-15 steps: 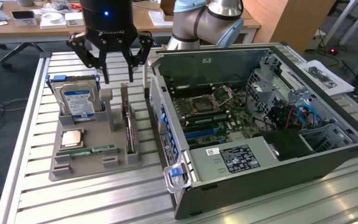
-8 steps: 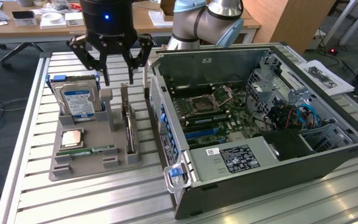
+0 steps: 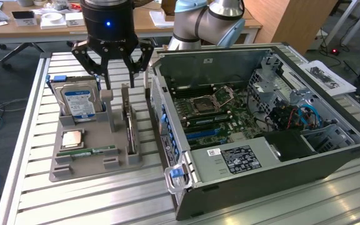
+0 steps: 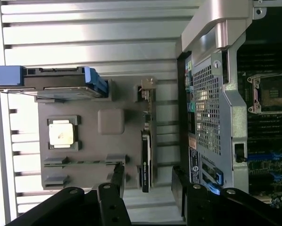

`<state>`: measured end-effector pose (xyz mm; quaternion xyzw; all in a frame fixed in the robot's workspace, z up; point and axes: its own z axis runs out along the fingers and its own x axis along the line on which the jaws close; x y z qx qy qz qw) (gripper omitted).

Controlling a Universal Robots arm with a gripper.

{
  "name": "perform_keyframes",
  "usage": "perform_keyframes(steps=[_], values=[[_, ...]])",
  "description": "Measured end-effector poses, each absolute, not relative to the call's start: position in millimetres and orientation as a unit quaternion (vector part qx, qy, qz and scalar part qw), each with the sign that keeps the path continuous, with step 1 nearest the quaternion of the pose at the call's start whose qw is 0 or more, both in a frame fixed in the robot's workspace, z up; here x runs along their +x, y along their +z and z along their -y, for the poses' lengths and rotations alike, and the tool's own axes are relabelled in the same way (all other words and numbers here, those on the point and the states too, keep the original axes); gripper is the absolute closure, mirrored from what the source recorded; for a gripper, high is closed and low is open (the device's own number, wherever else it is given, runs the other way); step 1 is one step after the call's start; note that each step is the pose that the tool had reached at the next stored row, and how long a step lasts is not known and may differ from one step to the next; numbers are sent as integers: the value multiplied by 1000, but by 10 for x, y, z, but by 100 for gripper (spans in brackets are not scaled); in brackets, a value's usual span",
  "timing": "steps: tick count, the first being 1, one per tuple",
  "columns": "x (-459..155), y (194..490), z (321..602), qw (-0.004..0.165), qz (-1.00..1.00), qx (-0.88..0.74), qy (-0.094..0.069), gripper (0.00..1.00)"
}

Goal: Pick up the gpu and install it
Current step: 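Pick up the gpu and move the gpu toward the slot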

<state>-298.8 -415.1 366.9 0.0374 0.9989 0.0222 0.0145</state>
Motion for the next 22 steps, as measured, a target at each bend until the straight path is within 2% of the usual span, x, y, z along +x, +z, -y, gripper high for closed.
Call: perform_keyframes(steps=[22], values=[[-2988, 3392, 4151, 14, -999, 37, 22, 47]])
